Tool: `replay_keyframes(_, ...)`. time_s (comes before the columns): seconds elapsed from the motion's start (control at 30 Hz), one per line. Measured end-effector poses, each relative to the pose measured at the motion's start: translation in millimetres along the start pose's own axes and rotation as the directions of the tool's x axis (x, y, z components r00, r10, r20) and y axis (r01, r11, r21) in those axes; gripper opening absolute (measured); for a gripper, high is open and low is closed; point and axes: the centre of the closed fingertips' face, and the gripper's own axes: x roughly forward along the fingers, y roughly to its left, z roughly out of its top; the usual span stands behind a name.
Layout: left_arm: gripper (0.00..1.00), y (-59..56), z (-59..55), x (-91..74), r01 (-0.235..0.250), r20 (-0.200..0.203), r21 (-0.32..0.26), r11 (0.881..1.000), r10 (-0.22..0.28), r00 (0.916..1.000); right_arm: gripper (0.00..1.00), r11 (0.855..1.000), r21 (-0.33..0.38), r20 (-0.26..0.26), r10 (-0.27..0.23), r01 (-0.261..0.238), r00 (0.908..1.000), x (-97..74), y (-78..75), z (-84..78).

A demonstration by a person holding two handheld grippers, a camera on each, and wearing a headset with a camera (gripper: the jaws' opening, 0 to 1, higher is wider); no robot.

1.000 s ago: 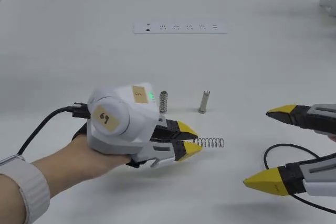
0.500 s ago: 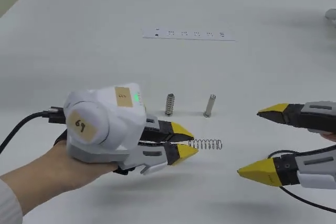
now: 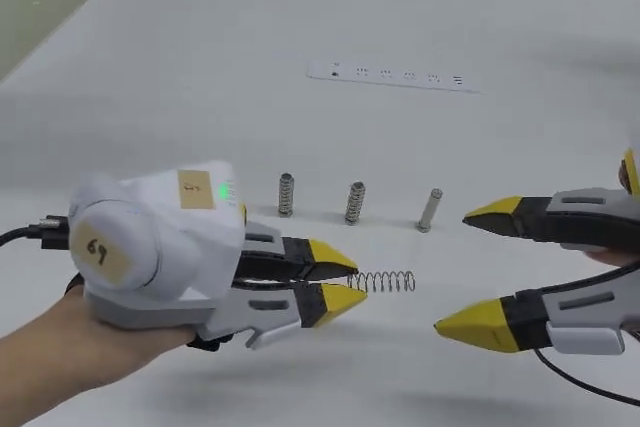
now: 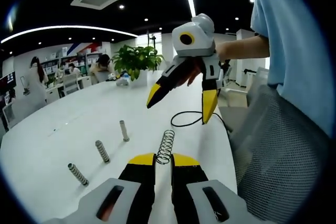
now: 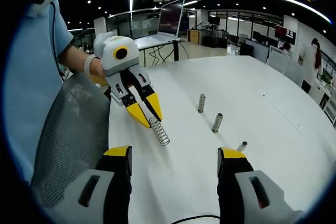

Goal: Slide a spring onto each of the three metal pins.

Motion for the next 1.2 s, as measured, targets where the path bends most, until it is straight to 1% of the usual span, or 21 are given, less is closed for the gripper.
replay_keyframes(0.07,0.03,0.2,-0.3,-1.7,-0.004,0.006,-0.014,1.0,0.004,1.0,0.63,1.0,0.0,0.003,0.018,-0.018,0.9998,1.3,2.7,2.2)
replay_keyframes(0.13,0.03,-0.6,1.8,-3.6,0.0,0.024,-0.039,0.999,0.001,0.9997,0.61,1.0,-0.005,0.004,0.03,-0.03,0.9996,2.3,4.1,3.4)
replay_keyframes(0.17,0.03,-1.0,2.0,-4.1,0.001,0.025,-0.041,0.999,0.0,0.9997,0.6,0.999,-0.004,0.006,0.036,-0.036,0.9993,2.5,4.8,3.7)
replay_keyframes(0.23,0.03,-2.1,1.7,-4.6,0.005,0.022,-0.038,0.999,-0.004,0.9997,0.58,0.999,0.004,0.012,0.051,-0.051,0.9986,3.3,6.2,4.4)
replay_keyframes(0.33,0.03,-3.6,3.1,-5.7,0.014,0.028,-0.043,0.999,-0.013,0.9995,0.56,0.998,0.01,0.013,0.068,-0.068,0.9976,4.3,8.5,4.0)
replay_keyframes(0.47,0.03,-4.6,5.0,-6.3,0.023,0.034,-0.047,0.999,-0.022,0.9992,0.49,0.996,0.012,0.007,0.092,-0.092,0.9957,6.2,11.9,3.2)
replay_keyframes(0.53,0.03,-4.6,5.0,-6.4,0.024,0.032,-0.042,0.999,-0.023,0.9992,0.48,0.995,0.007,0.002,0.099,-0.099,0.9951,7.2,12.9,2.8)
replay_keyframes(0.67,0.03,-6.0,6.5,-7.3,0.031,0.035,-0.045,0.999,-0.03,0.9989,0.41,0.993,-0.011,-0.008,0.12,-0.12,0.9927,9.8,15.1,3.3)
replay_keyframes(0.93,0.03,-9.3,8.7,-8.0,0.045,0.038,-0.044,0.998,-0.044,0.9983,0.32,0.986,-0.031,-0.026,0.166,-0.167,0.9858,15.2,21.7,4.3)
replay_keyframes(1.03,0.03,-9.7,7.3,-7.6,0.047,0.034,-0.042,0.998,-0.046,0.9984,0.27,0.98,-0.037,-0.03,0.193,-0.194,0.9807,17.1,27.1,4.2)
replay_keyframes(1.07,0.03,-9.7,6.4,-7.3,0.048,0.032,-0.044,0.998,-0.047,0.9984,0.26,0.981,-0.036,-0.029,0.192,-0.193,0.981,17.8,27.0,4.2)
replay_keyframes(1.13,0.03,-9.5,5.8,-7.1,0.048,0.032,-0.046,0.998,-0.047,0.9984,0.22,0.978,-0.032,-0.033,0.203,-0.204,0.9787,18.4,28.8,3.2)
replay_keyframes(1.2,0.03,-9.0,6.2,-7.1,0.045,0.033,-0.045,0.998,-0.043,0.9985,0.2,0.978,-0.031,-0.03,0.205,-0.206,0.9783,19.0,29.2,3.2)
